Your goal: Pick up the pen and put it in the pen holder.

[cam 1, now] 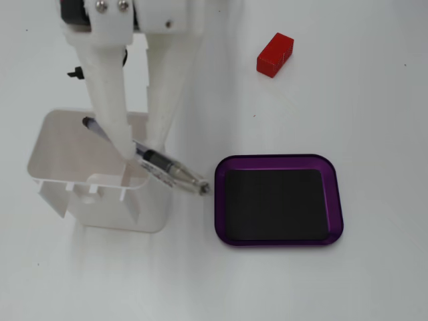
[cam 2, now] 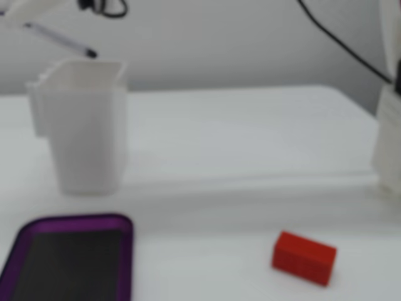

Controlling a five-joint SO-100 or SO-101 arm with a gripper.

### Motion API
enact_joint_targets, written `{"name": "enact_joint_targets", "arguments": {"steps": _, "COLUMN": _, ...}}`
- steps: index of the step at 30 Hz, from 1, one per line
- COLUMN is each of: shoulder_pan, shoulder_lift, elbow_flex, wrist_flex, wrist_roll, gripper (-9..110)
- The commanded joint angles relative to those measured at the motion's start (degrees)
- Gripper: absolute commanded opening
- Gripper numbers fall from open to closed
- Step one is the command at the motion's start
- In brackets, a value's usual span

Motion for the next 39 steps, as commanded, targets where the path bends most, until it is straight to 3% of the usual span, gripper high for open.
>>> {"name": "enact_joint_targets", "arguments": {"steps": 1, "shoulder_pan": 0.35, "shoulder_lift": 0.79, "elbow_flex": -1.93, "wrist_flex": 1.49, "wrist_roll": 1.41, "gripper": 0}}
{"name": "enact_joint_targets", "arguments": {"steps": 18, "shoulder_pan": 4.39, "shoulder_lift": 1.58, "elbow_flex": -2.55, "wrist_flex": 4.83, "wrist_roll": 0.53, "gripper": 5}}
{"name": "enact_joint_targets", "arguments": {"steps": 24, "shoulder_pan": 3.69, "shoulder_lift": 2.11, "elbow_flex": -3.6, "wrist_flex": 9.23, "wrist_roll": -4.31, "gripper": 5}}
{"name": "enact_joint_targets", "arguments": {"steps": 30, "shoulder_pan": 3.43, "shoulder_lift": 8.35, "elbow_flex": -15.56, "wrist_flex": 21.71, "wrist_roll": -18.02, "gripper": 10}}
{"name": "enact_joint_targets", "arguments": {"steps": 34, "shoulder_pan": -0.97, "shoulder_lift": 15.73, "elbow_flex": -22.76, "wrist_flex": 29.71, "wrist_roll": -33.66, "gripper": 11}}
{"name": "enact_joint_targets", "arguments": {"steps": 39, "shoulder_pan": -2.2, "shoulder_lift": 28.65, "elbow_flex": -10.55, "wrist_flex": 30.5, "wrist_roll": -47.81, "gripper": 11}}
